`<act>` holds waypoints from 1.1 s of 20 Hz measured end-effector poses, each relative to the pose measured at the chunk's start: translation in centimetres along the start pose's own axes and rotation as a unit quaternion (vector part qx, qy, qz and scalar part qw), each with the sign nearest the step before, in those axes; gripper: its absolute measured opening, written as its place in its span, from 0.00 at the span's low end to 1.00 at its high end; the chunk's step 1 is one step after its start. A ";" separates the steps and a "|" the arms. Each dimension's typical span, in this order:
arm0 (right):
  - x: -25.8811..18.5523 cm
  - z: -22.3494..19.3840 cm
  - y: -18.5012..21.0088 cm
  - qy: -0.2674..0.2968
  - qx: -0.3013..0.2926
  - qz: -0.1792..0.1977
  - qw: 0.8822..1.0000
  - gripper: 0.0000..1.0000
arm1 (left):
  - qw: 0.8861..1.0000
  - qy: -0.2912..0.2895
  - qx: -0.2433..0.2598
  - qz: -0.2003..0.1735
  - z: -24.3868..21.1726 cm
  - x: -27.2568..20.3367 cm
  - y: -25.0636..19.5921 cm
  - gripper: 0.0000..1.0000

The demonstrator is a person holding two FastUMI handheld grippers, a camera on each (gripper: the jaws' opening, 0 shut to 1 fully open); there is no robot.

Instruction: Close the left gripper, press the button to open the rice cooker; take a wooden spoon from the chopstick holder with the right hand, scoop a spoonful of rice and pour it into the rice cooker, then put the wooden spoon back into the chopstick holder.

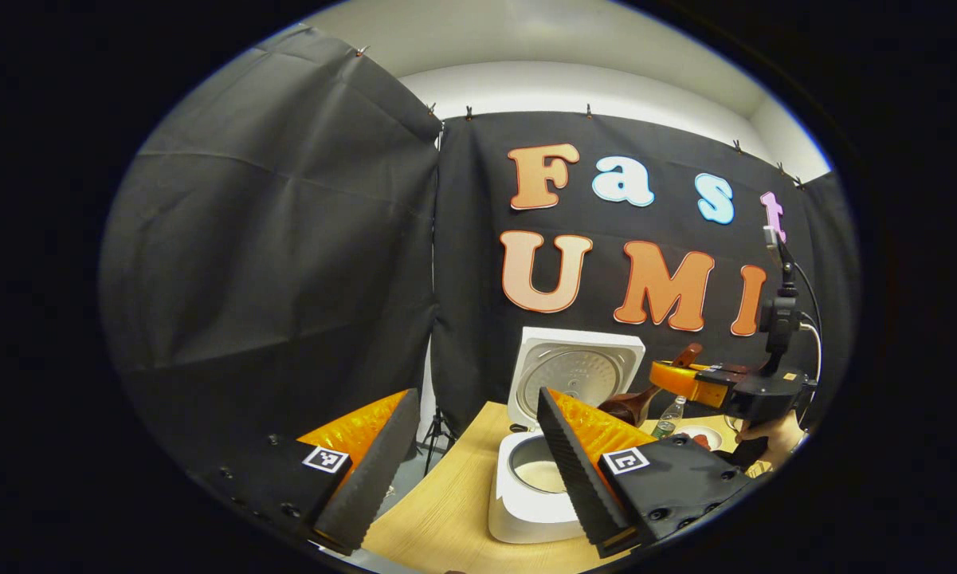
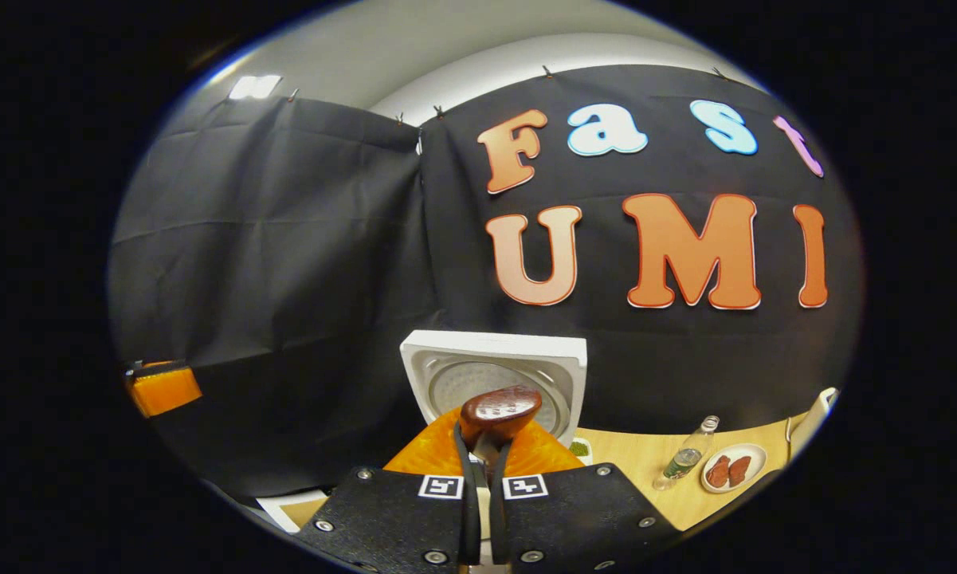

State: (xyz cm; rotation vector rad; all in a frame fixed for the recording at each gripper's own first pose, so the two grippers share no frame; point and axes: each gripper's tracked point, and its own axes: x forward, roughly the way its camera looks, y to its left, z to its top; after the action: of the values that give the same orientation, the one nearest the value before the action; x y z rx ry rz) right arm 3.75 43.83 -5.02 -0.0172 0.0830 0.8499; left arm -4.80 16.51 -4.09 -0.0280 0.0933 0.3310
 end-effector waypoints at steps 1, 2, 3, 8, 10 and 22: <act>-0.5 0.1 -1.0 -0.001 0.009 -0.008 1.000 0.04 | 1.000 0.001 -0.002 0.000 -0.1 0.0 0.0 1.00; -1.0 0.1 -1.9 -0.001 0.017 -0.016 1.000 0.04 | 1.000 0.002 -0.004 -0.001 0.0 0.0 -0.2 1.00; -1.6 0.2 -3.0 -0.002 0.024 -0.026 0.999 0.04 | 1.000 0.001 -0.005 -0.002 0.2 0.1 -0.3 1.00; -6.2 -0.3 -10.5 -0.005 0.057 -0.104 0.993 0.04 | 1.000 -0.006 0.001 -0.013 0.7 0.8 -1.7 1.00; -8.8 -0.3 -13.6 -0.009 0.071 -0.137 0.988 0.04 | 1.000 -0.009 0.011 -0.017 0.7 1.0 -2.2 1.00; -27.6 -5.2 -30.0 0.013 0.123 -0.350 0.929 0.04 | 0.998 -0.005 0.003 -0.061 0.5 2.7 -6.8 1.00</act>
State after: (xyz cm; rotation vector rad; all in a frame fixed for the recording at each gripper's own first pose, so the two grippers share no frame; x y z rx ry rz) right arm 7.80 3.09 -8.58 0.1691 0.1948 0.1188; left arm 0.05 10.97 -3.75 -0.0252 0.0822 0.2092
